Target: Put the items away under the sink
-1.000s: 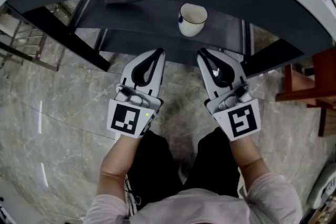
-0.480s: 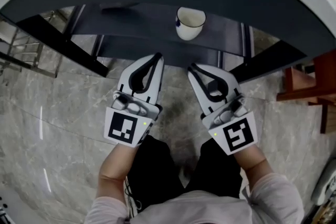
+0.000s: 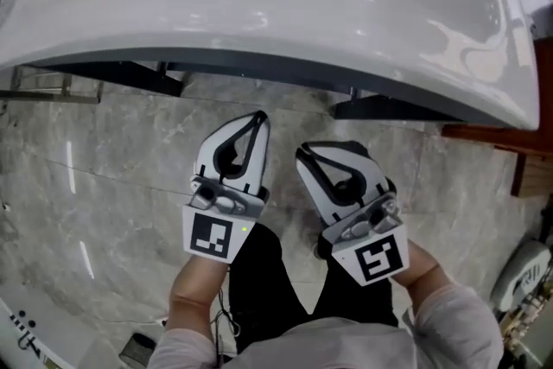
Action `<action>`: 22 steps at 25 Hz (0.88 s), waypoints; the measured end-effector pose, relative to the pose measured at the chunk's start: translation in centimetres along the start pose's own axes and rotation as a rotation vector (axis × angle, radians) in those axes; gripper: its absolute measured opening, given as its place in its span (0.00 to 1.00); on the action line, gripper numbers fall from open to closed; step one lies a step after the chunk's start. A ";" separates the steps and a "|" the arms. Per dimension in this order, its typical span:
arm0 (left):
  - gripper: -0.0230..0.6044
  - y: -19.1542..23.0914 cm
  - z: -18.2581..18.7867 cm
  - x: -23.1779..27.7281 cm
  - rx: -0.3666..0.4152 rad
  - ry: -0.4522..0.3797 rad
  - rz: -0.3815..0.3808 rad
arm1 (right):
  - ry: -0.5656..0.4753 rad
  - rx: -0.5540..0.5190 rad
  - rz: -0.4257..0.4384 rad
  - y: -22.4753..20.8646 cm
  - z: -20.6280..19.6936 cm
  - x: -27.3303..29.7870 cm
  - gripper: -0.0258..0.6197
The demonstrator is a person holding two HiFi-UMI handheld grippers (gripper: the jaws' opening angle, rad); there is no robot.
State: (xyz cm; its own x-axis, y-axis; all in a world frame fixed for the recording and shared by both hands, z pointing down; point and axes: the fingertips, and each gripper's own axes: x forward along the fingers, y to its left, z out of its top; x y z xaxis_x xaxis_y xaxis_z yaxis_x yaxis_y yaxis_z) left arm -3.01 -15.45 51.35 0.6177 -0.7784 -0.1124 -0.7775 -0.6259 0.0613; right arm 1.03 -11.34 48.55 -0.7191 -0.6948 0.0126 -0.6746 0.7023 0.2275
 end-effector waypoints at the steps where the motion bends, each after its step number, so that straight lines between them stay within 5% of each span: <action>1: 0.04 -0.1 1.2 -0.5 -0.017 0.001 0.019 | -0.014 0.000 -0.001 0.0 1.6 -0.2 0.11; 9: 0.04 -2.6 12.3 -2.8 -0.052 0.031 0.055 | 0.049 0.041 0.033 0.3 12.3 -1.3 0.11; 22: 0.04 -5.3 30.0 -4.1 -0.101 0.114 0.084 | 0.143 0.075 -0.103 -4.0 30.2 -6.2 0.11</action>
State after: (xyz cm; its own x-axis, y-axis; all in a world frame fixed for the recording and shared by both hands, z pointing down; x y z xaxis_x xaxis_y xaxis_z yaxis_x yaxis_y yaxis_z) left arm -4.97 -7.49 21.69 0.5647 -0.8253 0.0104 -0.8149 -0.5555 0.1656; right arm 3.14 -5.18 18.13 -0.6184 -0.7747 0.1321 -0.7576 0.6324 0.1618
